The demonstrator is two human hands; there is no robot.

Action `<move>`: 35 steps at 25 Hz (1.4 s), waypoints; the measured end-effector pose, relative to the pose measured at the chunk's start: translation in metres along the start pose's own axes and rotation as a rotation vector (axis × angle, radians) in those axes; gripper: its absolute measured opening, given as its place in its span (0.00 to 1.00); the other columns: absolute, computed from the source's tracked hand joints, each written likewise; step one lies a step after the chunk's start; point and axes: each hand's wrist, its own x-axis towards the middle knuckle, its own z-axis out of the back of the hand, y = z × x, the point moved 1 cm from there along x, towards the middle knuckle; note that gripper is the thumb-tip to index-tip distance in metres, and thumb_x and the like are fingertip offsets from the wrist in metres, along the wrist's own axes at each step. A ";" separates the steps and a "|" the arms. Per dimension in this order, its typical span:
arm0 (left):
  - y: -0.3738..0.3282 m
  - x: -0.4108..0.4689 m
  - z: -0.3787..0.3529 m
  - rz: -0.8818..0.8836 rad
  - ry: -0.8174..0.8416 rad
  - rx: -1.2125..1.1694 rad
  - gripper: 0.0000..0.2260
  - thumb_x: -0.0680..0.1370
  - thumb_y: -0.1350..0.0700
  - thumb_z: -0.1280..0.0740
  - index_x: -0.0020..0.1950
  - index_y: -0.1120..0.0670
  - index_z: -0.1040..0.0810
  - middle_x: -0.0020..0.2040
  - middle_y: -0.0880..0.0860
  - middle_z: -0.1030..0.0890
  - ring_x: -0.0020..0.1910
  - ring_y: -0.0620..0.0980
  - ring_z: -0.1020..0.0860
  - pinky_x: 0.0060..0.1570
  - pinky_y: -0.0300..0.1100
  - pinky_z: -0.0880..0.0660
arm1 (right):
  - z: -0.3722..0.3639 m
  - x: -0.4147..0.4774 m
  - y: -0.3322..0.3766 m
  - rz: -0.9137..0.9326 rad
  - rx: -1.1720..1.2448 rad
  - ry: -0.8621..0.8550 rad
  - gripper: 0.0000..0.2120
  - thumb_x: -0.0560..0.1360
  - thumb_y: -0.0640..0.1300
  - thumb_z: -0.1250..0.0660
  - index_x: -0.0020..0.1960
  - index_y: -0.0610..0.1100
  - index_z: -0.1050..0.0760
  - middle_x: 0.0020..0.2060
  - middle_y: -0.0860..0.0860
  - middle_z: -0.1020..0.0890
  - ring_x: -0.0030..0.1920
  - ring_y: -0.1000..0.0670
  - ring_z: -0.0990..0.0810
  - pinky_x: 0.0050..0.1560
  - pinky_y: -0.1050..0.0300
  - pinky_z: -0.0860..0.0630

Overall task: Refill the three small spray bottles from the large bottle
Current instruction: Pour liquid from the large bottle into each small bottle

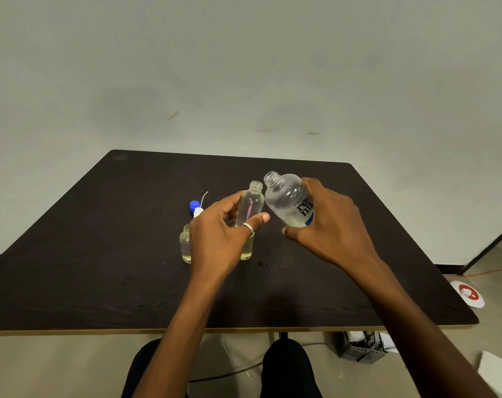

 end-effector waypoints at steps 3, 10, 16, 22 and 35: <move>-0.001 -0.003 -0.006 0.020 -0.003 -0.019 0.22 0.70 0.48 0.22 0.63 0.46 0.19 0.52 0.42 0.15 0.51 0.36 0.18 0.50 0.28 0.23 | -0.002 -0.003 -0.011 -0.094 0.129 0.017 0.35 0.63 0.58 0.23 0.66 0.53 0.32 0.52 0.56 0.21 0.49 0.53 0.22 0.48 0.59 0.24; 0.007 -0.016 -0.035 0.076 0.046 -0.095 0.19 0.70 0.51 0.21 0.60 0.45 0.18 0.49 0.40 0.15 0.48 0.35 0.18 0.48 0.31 0.22 | 0.004 -0.004 -0.037 -0.257 0.245 -0.025 0.35 0.60 0.60 0.22 0.63 0.55 0.31 0.52 0.56 0.20 0.49 0.53 0.20 0.51 0.54 0.22; 0.034 -0.024 -0.075 0.150 0.062 -0.087 0.20 0.69 0.52 0.20 0.59 0.49 0.18 0.49 0.43 0.15 0.47 0.36 0.18 0.48 0.31 0.22 | 0.014 -0.003 -0.052 -0.279 0.281 -0.058 0.34 0.61 0.58 0.21 0.63 0.52 0.30 0.51 0.57 0.21 0.48 0.55 0.22 0.44 0.63 0.27; 0.059 -0.023 -0.101 0.243 0.106 -0.081 0.20 0.70 0.53 0.21 0.60 0.52 0.19 0.50 0.44 0.15 0.48 0.37 0.18 0.48 0.31 0.22 | 0.014 -0.003 -0.062 -0.307 0.321 -0.066 0.34 0.61 0.57 0.21 0.63 0.53 0.30 0.51 0.57 0.21 0.48 0.56 0.21 0.46 0.56 0.21; 0.070 -0.026 -0.112 0.224 0.125 -0.045 0.20 0.69 0.53 0.20 0.59 0.49 0.21 0.52 0.44 0.16 0.51 0.39 0.18 0.52 0.37 0.20 | -0.027 -0.015 -0.105 -0.397 0.342 -0.141 0.38 0.62 0.57 0.20 0.64 0.47 0.35 0.56 0.51 0.22 0.51 0.53 0.23 0.48 0.61 0.26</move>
